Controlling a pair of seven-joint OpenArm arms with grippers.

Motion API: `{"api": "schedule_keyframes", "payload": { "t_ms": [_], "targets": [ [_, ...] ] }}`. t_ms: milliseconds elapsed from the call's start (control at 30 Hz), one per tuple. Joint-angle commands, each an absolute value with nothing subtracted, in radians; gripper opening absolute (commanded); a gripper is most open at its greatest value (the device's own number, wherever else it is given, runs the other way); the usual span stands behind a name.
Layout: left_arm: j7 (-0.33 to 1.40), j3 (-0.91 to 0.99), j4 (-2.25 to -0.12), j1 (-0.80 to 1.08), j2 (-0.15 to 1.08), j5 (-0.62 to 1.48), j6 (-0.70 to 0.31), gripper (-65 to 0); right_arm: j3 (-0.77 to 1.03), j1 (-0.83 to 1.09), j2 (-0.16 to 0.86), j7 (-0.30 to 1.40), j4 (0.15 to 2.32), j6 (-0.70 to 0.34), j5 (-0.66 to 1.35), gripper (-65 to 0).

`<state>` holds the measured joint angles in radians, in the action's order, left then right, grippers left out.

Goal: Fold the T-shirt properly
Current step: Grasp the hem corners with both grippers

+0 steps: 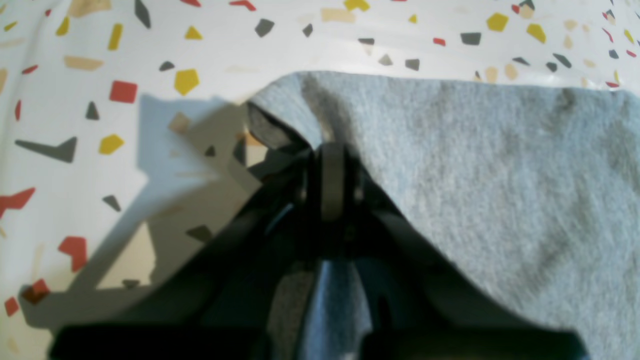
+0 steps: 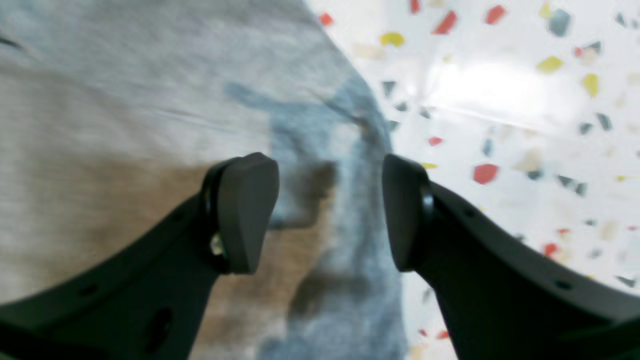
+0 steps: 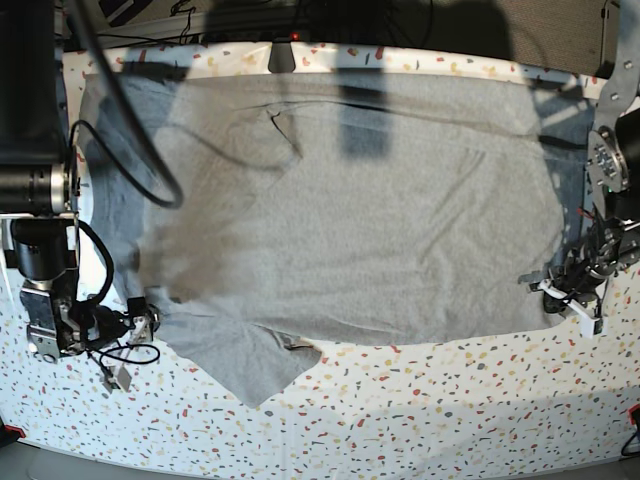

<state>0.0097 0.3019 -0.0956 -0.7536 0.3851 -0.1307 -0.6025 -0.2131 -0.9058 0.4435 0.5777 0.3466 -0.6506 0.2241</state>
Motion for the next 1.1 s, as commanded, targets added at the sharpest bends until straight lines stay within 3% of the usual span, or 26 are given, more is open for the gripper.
{"api": "schedule_keyframes", "payload": {
  "t_ms": [0,367,500,1067],
  "targets": [
    [0.011,0.305,-0.104,-0.780,0.397,-0.131,-0.606,-65.0,-0.211,-0.950,0.451,0.557,0.350,-0.642,0.212,-28.4],
    [-0.009,0.305,-0.104,-0.781,0.397,-0.131,-0.606,-65.0,-0.211,-0.897,0.443,0.507,0.339,-0.596,0.149,-31.7],
    [-0.009,0.305,-0.104,-0.780,0.397,-0.131,-0.606,-65.0,-0.211,-0.889,0.445,0.466,0.339,-0.540,0.041,-31.6],
    [-0.027,0.305,-0.104,-0.748,0.397,-0.131,-0.606,-65.0,-0.211,-0.832,0.448,0.339,0.337,-0.529,0.030,-31.6]
  ]
}}
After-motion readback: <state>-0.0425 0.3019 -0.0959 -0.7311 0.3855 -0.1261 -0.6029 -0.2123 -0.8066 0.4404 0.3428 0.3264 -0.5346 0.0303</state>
